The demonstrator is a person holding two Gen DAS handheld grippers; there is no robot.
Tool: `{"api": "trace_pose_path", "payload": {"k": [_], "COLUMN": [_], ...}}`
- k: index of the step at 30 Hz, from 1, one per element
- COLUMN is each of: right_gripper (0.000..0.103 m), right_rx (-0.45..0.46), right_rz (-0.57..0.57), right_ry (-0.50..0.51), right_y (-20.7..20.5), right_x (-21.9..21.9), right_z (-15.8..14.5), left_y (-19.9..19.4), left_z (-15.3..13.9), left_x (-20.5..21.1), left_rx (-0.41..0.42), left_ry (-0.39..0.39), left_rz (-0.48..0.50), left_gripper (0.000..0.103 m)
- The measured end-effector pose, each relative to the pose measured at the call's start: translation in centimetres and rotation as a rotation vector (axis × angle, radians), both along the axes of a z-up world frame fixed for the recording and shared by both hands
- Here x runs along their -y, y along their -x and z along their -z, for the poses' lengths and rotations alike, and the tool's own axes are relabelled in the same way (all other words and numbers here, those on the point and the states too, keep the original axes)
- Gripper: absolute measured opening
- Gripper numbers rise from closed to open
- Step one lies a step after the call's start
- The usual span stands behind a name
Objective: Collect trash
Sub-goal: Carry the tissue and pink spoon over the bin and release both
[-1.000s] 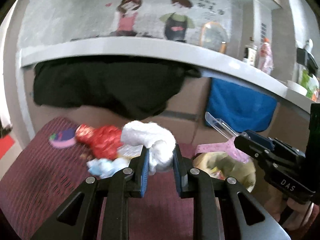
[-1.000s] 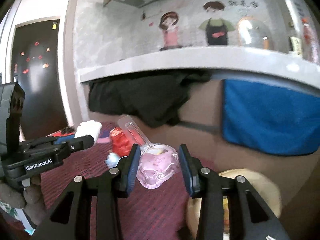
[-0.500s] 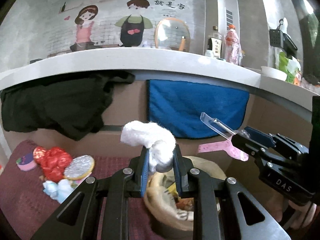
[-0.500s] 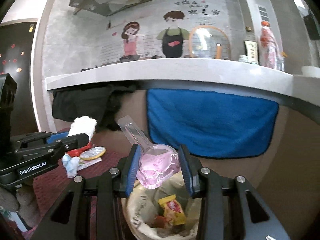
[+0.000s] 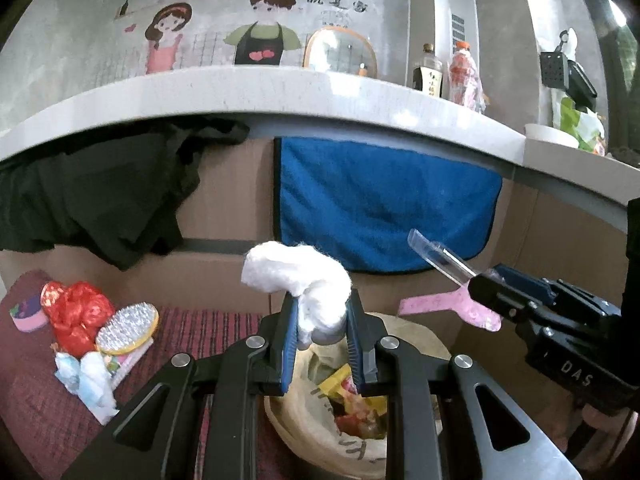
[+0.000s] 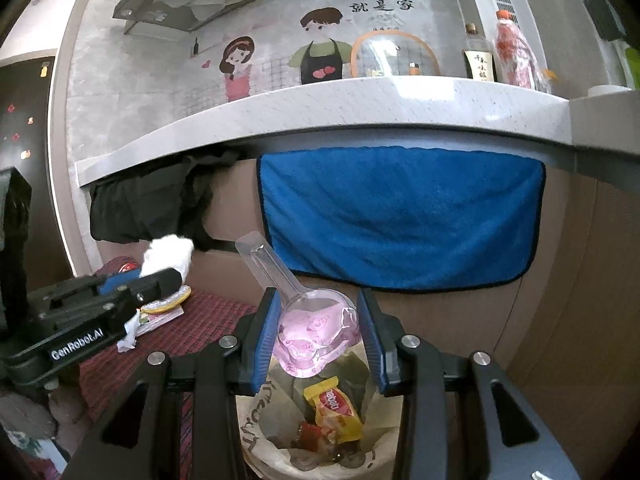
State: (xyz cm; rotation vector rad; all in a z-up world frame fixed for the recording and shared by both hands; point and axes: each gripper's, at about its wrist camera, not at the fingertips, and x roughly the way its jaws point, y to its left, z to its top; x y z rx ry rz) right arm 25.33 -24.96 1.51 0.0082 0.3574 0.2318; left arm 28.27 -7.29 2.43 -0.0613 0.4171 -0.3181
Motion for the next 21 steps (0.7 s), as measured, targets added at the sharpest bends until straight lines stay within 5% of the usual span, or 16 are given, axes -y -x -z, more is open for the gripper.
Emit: {"api": "trace_pose_path", "payload": {"k": [21], "right_gripper": [0.036], "right_rx": [-0.097], "right_rz": [0.006], "right_ry": [-0.051], "right_y": [-3.1], "right_x": [1.7], "right_z": [3.6], "left_y": [-2.1], "left_z": [4.1], "left_x": [1.7], "left_rx": [-0.1], "left_ry": [-0.001], "left_rz": [0.038], "left_gripper": [0.023]}}
